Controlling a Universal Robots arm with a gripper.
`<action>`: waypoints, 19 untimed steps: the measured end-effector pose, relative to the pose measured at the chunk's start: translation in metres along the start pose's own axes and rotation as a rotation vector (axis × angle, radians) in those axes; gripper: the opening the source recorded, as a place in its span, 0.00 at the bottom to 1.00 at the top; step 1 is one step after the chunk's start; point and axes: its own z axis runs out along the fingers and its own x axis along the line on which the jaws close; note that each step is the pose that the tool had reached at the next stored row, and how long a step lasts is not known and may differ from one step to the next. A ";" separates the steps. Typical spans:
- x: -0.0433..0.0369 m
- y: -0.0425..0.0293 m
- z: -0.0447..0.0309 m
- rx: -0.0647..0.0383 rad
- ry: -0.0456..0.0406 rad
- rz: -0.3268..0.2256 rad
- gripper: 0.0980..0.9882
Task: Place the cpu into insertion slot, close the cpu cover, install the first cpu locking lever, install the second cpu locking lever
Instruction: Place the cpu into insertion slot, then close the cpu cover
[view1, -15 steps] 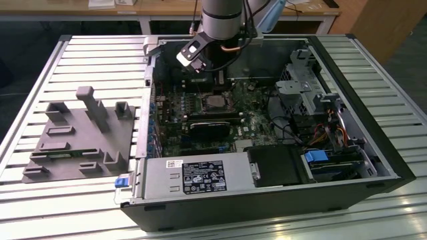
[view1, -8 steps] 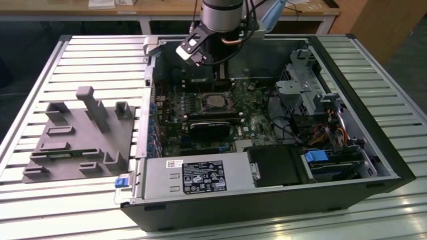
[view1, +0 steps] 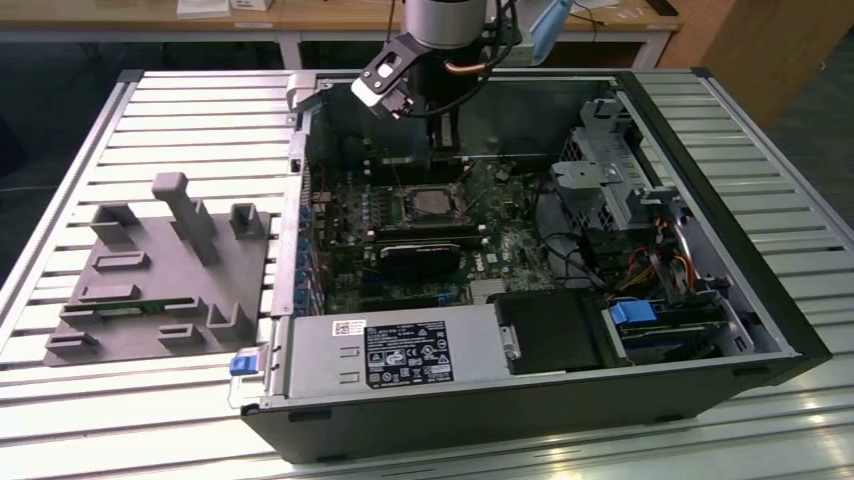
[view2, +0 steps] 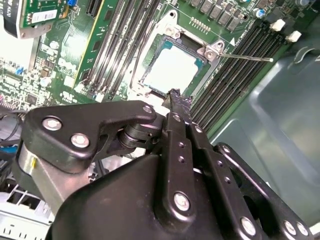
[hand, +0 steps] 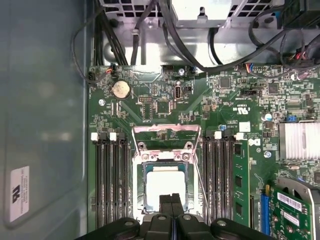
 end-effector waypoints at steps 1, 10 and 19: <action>0.0000 0.0000 -0.0005 -0.001 0.0000 0.000 0.00; 0.0000 0.0000 -0.0018 -0.003 -0.0003 0.000 0.00; 0.0003 0.0075 -0.0032 -0.003 0.0000 0.000 0.00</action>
